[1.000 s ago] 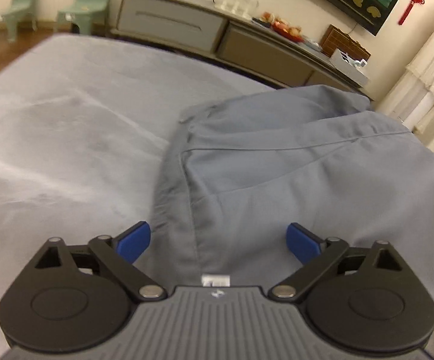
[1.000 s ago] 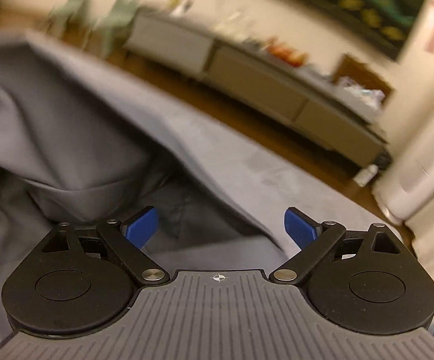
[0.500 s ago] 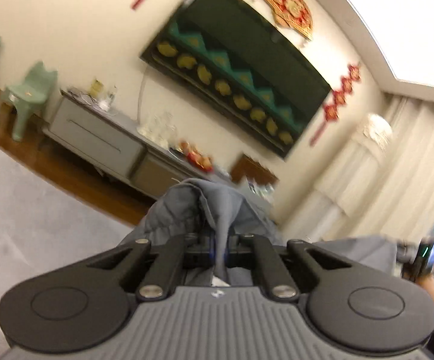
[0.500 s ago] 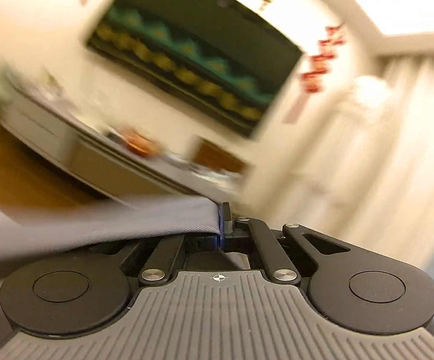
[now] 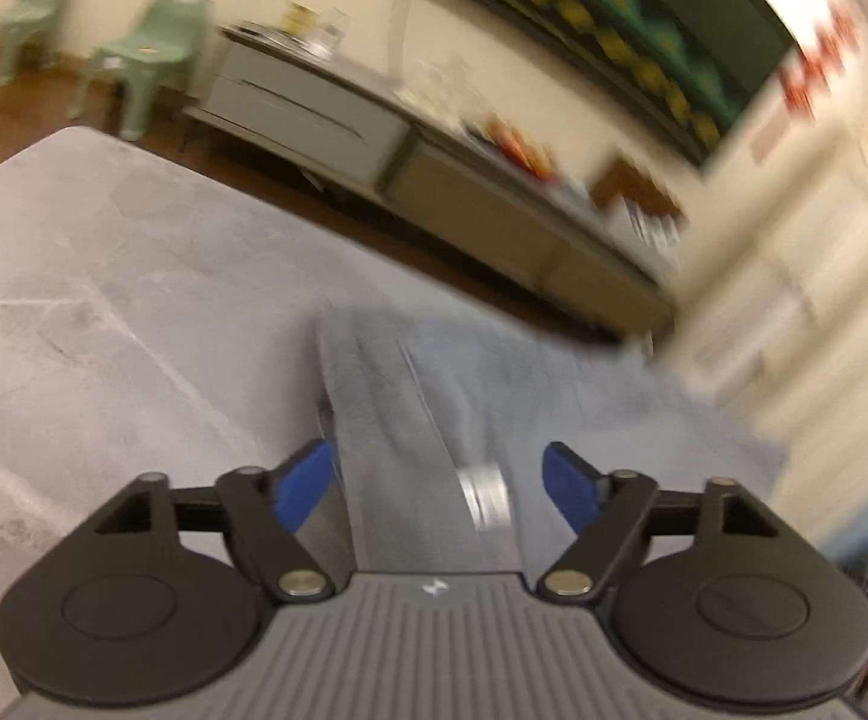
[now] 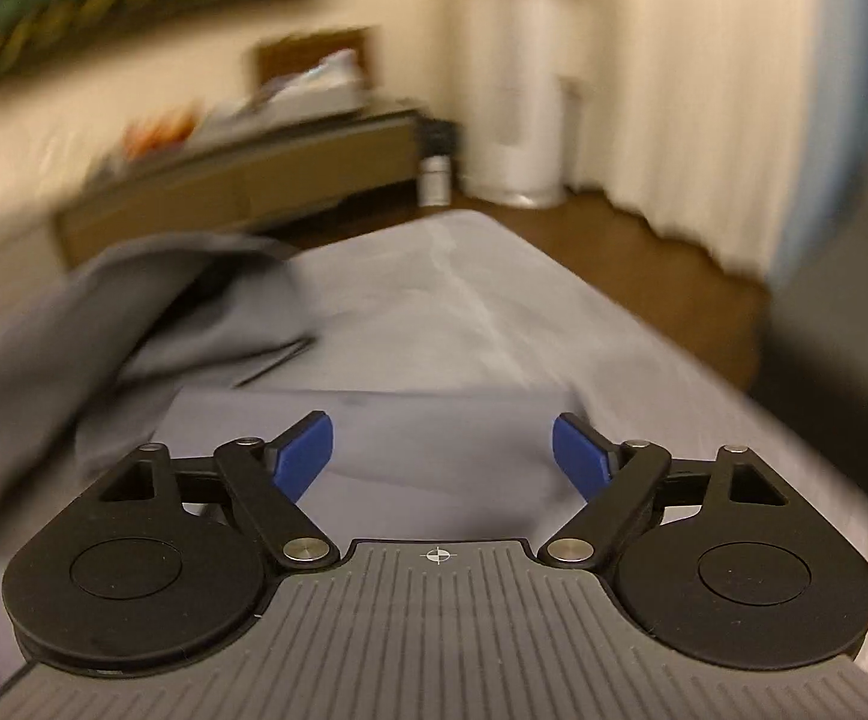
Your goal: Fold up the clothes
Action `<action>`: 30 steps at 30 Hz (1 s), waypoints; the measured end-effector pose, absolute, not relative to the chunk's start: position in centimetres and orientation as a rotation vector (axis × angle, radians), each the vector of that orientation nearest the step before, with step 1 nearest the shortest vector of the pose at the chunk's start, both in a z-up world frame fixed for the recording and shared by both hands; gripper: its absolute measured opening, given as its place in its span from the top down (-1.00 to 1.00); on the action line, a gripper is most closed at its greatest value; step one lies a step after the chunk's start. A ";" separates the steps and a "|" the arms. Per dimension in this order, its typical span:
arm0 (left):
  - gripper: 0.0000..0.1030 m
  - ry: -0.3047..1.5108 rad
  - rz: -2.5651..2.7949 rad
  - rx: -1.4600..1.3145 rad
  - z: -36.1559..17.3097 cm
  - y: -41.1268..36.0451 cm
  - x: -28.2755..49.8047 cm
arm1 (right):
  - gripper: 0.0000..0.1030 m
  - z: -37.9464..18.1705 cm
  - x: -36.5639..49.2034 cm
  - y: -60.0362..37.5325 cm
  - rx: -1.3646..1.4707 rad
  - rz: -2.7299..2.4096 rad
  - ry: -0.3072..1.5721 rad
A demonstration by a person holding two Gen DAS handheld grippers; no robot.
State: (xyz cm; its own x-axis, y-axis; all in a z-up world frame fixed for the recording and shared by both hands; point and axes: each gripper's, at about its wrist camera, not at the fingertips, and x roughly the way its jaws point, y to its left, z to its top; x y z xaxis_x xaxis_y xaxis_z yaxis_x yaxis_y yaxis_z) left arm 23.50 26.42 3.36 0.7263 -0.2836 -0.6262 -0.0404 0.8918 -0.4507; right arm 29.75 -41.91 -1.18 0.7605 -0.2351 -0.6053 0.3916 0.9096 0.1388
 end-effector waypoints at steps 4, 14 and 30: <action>-0.69 0.797 -0.263 -0.176 4.2 20.2 21.1 | -0.68 -3.7 28.5 -45.7 0.460 -0.363 0.672; -0.77 0.754 -0.114 0.153 2.9 15.3 18.1 | -0.57 -6.6 30.7 -46.3 0.399 -0.311 0.783; -0.79 0.771 -0.315 0.152 2.2 15.4 15.7 | 0.62 0.6 27.0 -48.8 0.351 -0.491 0.597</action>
State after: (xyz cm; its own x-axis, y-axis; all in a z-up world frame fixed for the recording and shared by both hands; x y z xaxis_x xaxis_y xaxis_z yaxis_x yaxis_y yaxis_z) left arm 15.68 15.38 2.21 0.6730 -0.2238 -0.7050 0.3339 0.9424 0.0196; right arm 26.95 -48.82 0.62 0.7185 -0.3360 -0.6090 0.5330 0.8285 0.1718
